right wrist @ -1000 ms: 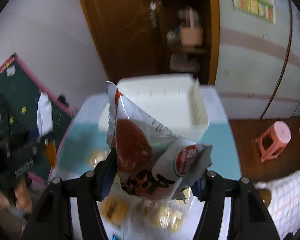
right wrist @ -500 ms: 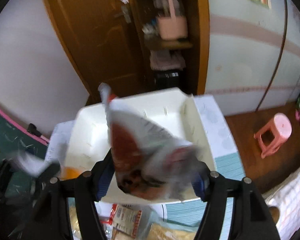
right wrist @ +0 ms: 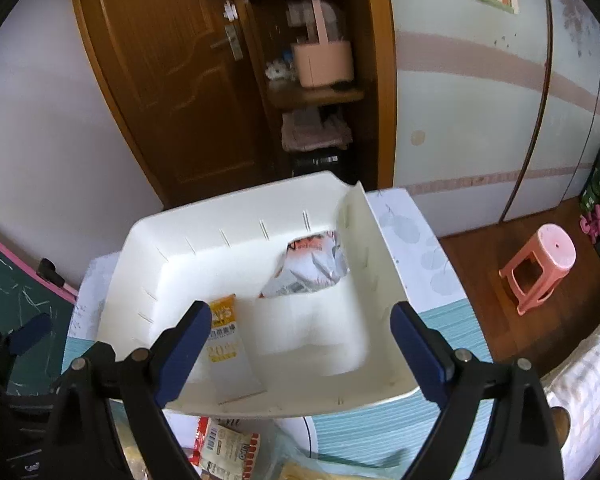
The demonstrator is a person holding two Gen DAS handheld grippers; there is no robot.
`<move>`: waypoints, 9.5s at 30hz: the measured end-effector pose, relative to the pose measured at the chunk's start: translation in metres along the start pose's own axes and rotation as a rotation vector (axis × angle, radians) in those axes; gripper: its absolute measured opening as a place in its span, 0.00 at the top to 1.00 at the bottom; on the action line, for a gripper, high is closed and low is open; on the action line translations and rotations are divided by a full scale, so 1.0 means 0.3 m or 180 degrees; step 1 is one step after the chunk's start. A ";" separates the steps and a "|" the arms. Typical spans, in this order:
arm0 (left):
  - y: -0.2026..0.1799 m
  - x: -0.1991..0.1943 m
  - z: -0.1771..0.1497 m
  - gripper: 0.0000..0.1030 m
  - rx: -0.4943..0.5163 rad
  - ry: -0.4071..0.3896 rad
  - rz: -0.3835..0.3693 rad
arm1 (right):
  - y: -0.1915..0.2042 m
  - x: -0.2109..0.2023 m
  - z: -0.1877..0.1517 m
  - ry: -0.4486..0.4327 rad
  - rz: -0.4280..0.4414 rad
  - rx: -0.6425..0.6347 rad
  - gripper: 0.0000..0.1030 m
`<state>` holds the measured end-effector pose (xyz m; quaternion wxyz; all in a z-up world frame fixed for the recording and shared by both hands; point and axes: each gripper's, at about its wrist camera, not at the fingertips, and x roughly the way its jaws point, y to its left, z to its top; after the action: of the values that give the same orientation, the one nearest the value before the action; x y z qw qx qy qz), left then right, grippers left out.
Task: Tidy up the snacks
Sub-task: 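Carry both snacks to the white bin and open both grippers over it, then move both grippers back toward the snack pile, then grasp the clear bag of yellow cakes with left gripper while right gripper grasps the blue candy, then lift both snacks into the white bin and open both grippers, then move both grippers back over the remaining snacks, then grasp a clear bag of yellow puffs with each gripper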
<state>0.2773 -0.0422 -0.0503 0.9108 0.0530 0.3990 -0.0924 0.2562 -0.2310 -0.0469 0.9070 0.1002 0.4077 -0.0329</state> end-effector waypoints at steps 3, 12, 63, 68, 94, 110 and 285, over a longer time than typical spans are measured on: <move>-0.030 -0.063 -0.008 0.05 0.0104 -0.0068 -0.0051 | 0.021 -0.050 -0.016 -0.0137 0.0016 -0.0124 0.11; 0.003 -0.221 -0.036 0.05 -0.0197 -0.0009 -0.0229 | 0.027 -0.184 -0.051 -0.0106 0.0069 -0.0211 0.11; 0.015 -0.546 -0.834 0.04 0.0555 0.0580 -0.0531 | 0.094 -0.488 -0.937 0.0748 0.0979 -0.1708 0.19; 0.021 -0.525 -0.846 0.04 0.0490 0.0634 -0.0552 | 0.134 -0.454 -0.993 0.0878 0.1157 -0.2046 0.20; -0.137 -0.179 -0.788 0.04 0.0101 0.1144 -0.0746 | -0.035 -0.333 -0.979 0.1093 0.0867 -0.1376 0.65; -0.152 -0.095 -0.810 0.26 -0.0297 0.1265 -0.0644 | -0.085 -0.318 -0.950 0.1057 0.0895 -0.0992 0.66; 0.277 0.118 -0.499 0.06 -0.0681 0.1273 -0.0508 | -0.117 -0.134 -0.777 0.1226 -0.0066 -0.0174 0.13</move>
<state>0.2111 0.0599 -0.1756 0.8039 -0.0582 0.5818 -0.1090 0.0535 -0.2176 -0.1733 0.8143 0.0758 0.5754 -0.0113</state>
